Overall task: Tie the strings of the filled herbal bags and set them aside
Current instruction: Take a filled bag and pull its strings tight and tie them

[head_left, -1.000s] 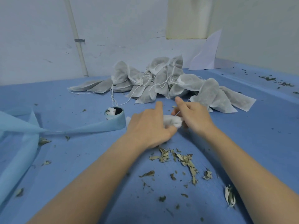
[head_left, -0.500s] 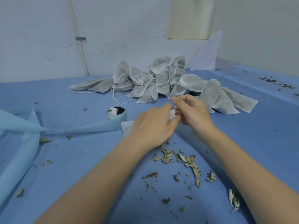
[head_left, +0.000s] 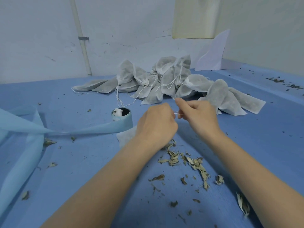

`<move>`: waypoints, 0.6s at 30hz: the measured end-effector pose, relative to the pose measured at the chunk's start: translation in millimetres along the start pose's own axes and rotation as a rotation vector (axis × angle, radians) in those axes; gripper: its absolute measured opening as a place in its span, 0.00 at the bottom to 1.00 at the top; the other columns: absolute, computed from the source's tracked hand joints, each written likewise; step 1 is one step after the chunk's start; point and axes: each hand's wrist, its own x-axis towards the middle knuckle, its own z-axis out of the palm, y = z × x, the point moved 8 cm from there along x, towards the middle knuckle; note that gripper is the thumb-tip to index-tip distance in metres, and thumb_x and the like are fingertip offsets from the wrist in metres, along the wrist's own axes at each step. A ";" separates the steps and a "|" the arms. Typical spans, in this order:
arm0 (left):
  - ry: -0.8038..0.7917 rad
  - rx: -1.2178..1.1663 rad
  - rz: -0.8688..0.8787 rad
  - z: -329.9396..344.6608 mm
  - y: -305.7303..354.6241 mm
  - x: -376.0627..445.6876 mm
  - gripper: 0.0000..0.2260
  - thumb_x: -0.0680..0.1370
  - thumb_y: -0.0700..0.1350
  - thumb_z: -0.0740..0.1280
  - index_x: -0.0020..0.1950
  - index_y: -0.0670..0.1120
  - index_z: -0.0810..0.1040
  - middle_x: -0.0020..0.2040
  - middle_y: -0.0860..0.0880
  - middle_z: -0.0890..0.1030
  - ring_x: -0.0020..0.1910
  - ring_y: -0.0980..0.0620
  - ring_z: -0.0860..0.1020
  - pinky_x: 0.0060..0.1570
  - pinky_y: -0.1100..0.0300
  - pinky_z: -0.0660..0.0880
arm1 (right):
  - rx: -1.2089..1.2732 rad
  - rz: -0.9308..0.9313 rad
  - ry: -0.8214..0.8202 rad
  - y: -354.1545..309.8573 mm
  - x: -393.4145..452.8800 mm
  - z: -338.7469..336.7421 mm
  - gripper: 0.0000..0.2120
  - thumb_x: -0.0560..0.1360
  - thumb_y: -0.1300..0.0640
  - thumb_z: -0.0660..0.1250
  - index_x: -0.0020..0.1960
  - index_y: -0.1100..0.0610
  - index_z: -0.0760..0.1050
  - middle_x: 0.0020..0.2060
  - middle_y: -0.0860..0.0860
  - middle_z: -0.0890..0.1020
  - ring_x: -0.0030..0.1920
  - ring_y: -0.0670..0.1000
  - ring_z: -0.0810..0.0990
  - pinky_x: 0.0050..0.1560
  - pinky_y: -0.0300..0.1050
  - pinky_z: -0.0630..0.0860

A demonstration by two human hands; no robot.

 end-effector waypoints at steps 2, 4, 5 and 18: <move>0.042 -0.054 -0.018 -4.5 -3.7 -1.0 0.09 0.78 0.41 0.58 0.51 0.44 0.77 0.49 0.47 0.81 0.50 0.46 0.77 0.51 0.49 0.74 | 0.087 0.140 -0.029 8.3 1.5 0.5 0.27 0.76 0.46 0.64 0.20 0.54 0.73 0.18 0.45 0.71 0.22 0.44 0.65 0.30 0.38 0.63; 0.148 -0.130 -0.035 -14.6 -7.9 -0.7 0.08 0.79 0.43 0.58 0.48 0.45 0.77 0.48 0.49 0.82 0.51 0.47 0.78 0.52 0.51 0.73 | 0.359 0.383 -0.118 19.5 -2.3 10.5 0.26 0.75 0.46 0.64 0.19 0.53 0.70 0.17 0.46 0.65 0.20 0.45 0.59 0.23 0.37 0.59; 0.211 -0.181 -0.049 -20.0 -10.9 -1.3 0.08 0.79 0.44 0.59 0.46 0.47 0.77 0.47 0.50 0.82 0.50 0.48 0.78 0.52 0.52 0.73 | 0.518 0.500 -0.167 23.5 -6.3 17.3 0.25 0.75 0.47 0.64 0.20 0.53 0.69 0.18 0.46 0.62 0.20 0.46 0.57 0.20 0.36 0.55; 0.343 -0.595 -0.235 -17.5 -29.6 -12.0 0.05 0.73 0.43 0.66 0.44 0.49 0.82 0.43 0.56 0.83 0.46 0.56 0.80 0.50 0.61 0.74 | 1.319 0.552 -0.368 -3.8 -22.7 46.3 0.15 0.65 0.65 0.58 0.43 0.59 0.83 0.21 0.46 0.60 0.26 0.46 0.49 0.19 0.35 0.50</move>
